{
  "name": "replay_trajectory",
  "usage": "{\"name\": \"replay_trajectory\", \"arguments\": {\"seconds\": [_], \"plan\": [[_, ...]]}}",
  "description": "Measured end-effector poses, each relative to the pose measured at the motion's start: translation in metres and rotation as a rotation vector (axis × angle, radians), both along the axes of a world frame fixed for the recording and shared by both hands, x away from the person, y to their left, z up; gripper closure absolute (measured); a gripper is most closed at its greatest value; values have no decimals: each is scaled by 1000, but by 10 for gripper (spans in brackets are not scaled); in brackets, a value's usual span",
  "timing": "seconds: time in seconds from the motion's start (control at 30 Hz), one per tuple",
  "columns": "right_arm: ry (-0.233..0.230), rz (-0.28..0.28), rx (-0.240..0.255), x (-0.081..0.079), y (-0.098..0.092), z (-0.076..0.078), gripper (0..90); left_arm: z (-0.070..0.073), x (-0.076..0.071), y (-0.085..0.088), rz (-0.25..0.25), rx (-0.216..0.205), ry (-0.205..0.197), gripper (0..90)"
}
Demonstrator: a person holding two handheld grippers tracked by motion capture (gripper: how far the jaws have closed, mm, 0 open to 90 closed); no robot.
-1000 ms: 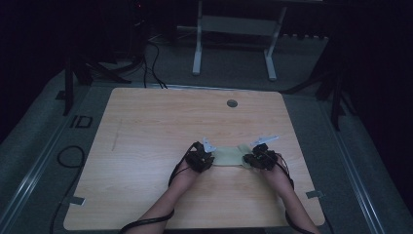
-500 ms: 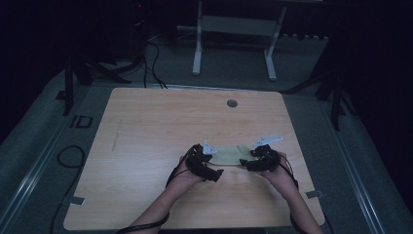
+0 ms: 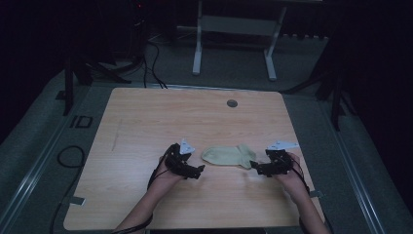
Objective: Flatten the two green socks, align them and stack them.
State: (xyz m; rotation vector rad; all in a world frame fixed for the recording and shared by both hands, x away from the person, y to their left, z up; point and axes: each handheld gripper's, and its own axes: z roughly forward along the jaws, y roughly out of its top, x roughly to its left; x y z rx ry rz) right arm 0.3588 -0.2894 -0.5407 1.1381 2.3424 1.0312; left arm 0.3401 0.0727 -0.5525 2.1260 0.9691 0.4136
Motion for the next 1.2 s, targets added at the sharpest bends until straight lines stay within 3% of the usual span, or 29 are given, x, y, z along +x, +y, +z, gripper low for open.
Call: {"name": "replay_trajectory", "arguments": {"seconds": [0.2, 0.33, 0.4, 0.6, 0.73, 0.97, 1.1, 1.2], "plan": [[-5, -22, 12, -4, -17, -4, 137, 1, -1, 18, 20, -4, -5, 59], [0, -50, 9, -9, -29, -8, 139, 2, -4, 32, -1, 23, 28, 59], [4, -63, 13, -12, -35, -10, 139, 1, -5, 40, 9, 7, 48, 59], [7, -106, 11, -26, -49, -16, 140, -3, -13, 56, 61, -1, 35, 59], [-1, -133, 7, -33, -52, -18, 139, -3, -19, 65, 100, 15, 13, 59], [-15, -168, -8, -44, -54, -19, 139, -2, -23, 83, 179, -2, -6, 59], [-32, -218, 29, -51, -59, -18, 140, -4, -26, 91, 208, -18, -2, 59], [-34, -261, 59, -57, -66, -18, 141, -8, -29, 100, 256, -34, -1, 59]]}}
